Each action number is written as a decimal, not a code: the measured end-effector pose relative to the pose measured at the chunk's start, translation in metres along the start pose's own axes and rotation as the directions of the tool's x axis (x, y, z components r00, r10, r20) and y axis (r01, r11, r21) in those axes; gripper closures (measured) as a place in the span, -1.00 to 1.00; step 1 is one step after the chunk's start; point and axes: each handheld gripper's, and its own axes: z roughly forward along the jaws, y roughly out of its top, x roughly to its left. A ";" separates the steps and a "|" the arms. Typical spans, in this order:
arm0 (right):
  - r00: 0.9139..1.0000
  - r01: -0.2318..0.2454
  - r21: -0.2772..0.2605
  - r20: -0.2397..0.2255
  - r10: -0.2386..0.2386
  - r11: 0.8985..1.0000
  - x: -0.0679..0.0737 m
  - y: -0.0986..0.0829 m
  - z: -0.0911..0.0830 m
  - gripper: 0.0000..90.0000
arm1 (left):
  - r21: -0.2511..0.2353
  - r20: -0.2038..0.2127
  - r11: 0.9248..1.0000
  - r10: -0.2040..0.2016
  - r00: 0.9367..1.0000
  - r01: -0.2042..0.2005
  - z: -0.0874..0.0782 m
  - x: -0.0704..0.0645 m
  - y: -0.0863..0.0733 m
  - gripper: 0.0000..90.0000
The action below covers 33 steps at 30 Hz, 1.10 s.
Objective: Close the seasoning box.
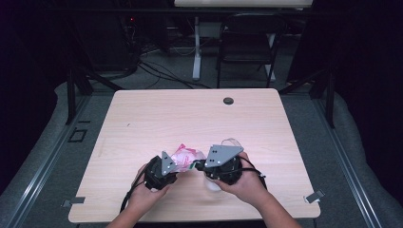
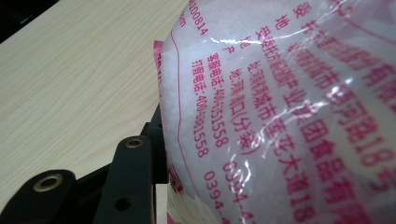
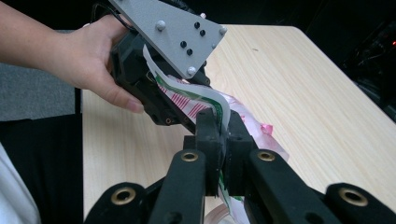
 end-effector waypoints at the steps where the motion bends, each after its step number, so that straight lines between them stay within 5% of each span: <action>1: 1.000 -0.002 -0.001 0.000 0.002 1.000 0.000 0.000 0.000 0.97 | -0.003 -0.002 1.000 0.001 1.000 -0.001 0.000 0.000 0.000 0.29; 13: 0.999 -0.050 0.012 -0.013 0.050 0.999 0.000 -0.002 0.000 1.00 | -0.020 -0.041 0.999 0.026 0.999 -0.027 0.000 -0.002 0.000 0.30; 20: 0.991 -0.130 -0.004 -0.033 0.130 0.991 -0.004 -0.002 -0.001 1.00 | -0.029 -0.076 0.998 0.056 0.996 -0.058 -0.002 -0.002 0.002 0.30; 26: 0.969 -0.242 -0.030 -0.052 0.241 0.970 -0.010 -0.006 -0.002 1.00 | -0.035 -0.109 0.995 0.089 0.990 -0.093 -0.005 -0.003 0.006 0.30; 33: 0.930 -0.364 -0.068 -0.075 0.359 0.929 -0.015 -0.013 -0.004 1.00 | -0.030 -0.165 0.989 0.138 0.977 -0.144 -0.009 -0.004 0.012 0.30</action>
